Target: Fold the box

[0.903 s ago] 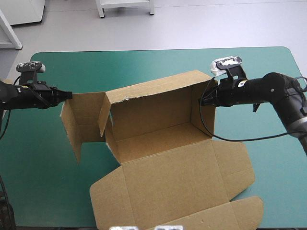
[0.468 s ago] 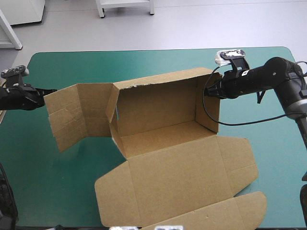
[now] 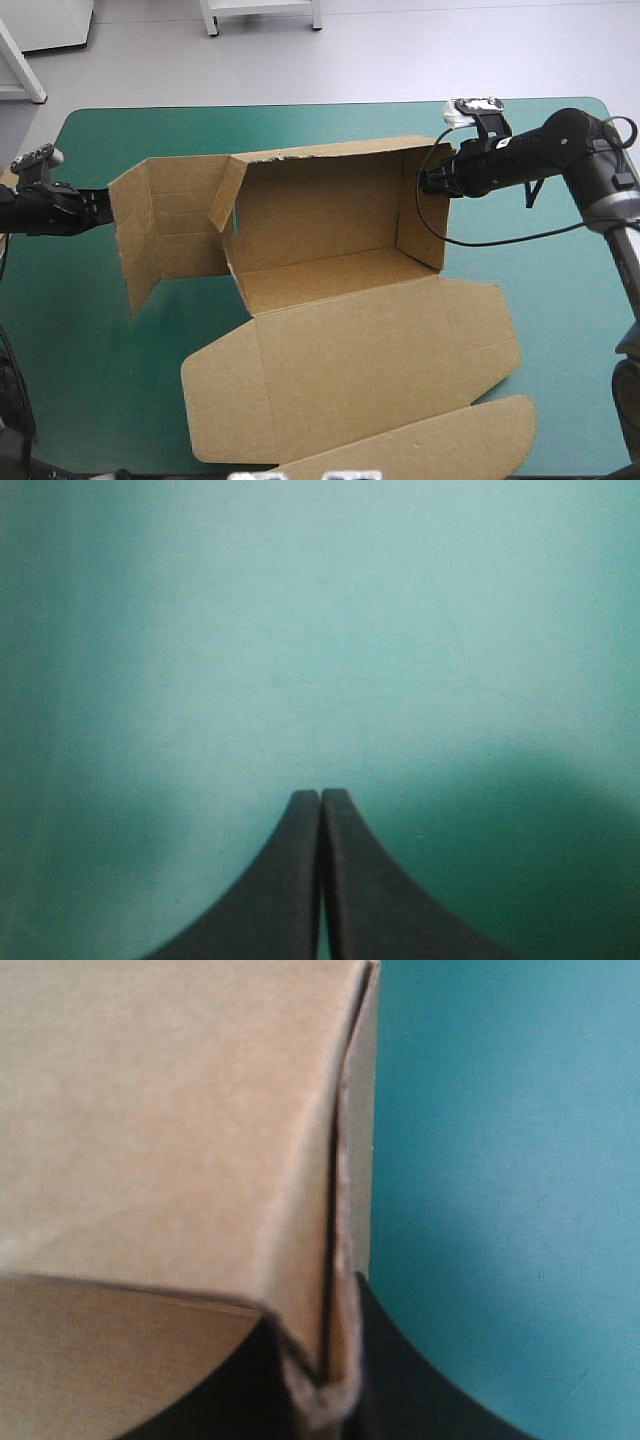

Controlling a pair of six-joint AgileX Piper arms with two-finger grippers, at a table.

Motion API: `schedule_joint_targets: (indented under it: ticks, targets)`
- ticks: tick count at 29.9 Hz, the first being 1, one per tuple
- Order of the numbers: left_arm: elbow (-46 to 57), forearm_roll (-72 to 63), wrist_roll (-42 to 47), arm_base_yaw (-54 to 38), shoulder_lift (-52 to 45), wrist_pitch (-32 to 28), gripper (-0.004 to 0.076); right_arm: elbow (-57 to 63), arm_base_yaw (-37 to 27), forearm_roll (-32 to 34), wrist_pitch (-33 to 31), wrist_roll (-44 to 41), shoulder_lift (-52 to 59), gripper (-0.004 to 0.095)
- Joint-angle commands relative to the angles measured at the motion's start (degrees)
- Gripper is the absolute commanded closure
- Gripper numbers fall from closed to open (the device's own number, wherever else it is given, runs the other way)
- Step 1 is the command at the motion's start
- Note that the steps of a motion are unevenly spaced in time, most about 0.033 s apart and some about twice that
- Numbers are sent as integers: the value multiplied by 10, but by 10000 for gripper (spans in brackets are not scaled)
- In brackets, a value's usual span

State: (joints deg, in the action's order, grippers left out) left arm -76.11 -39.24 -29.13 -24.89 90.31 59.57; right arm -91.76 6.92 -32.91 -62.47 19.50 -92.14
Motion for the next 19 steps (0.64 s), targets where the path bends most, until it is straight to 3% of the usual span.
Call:
schedule_joint_targets:
  ticks: [1,11,19]
  targets:
    - [-18,-50,-7,0,-25,6,732,-54,-4,-42,3,-20,-9,912]
    - [-18,-56,-16,0,-25,8,732,-154,-4,-32,-77,-64,-122,911]
    - [-18,-57,-17,0,-25,8,732,-168,-3,-3,-88,-82,-191,911]
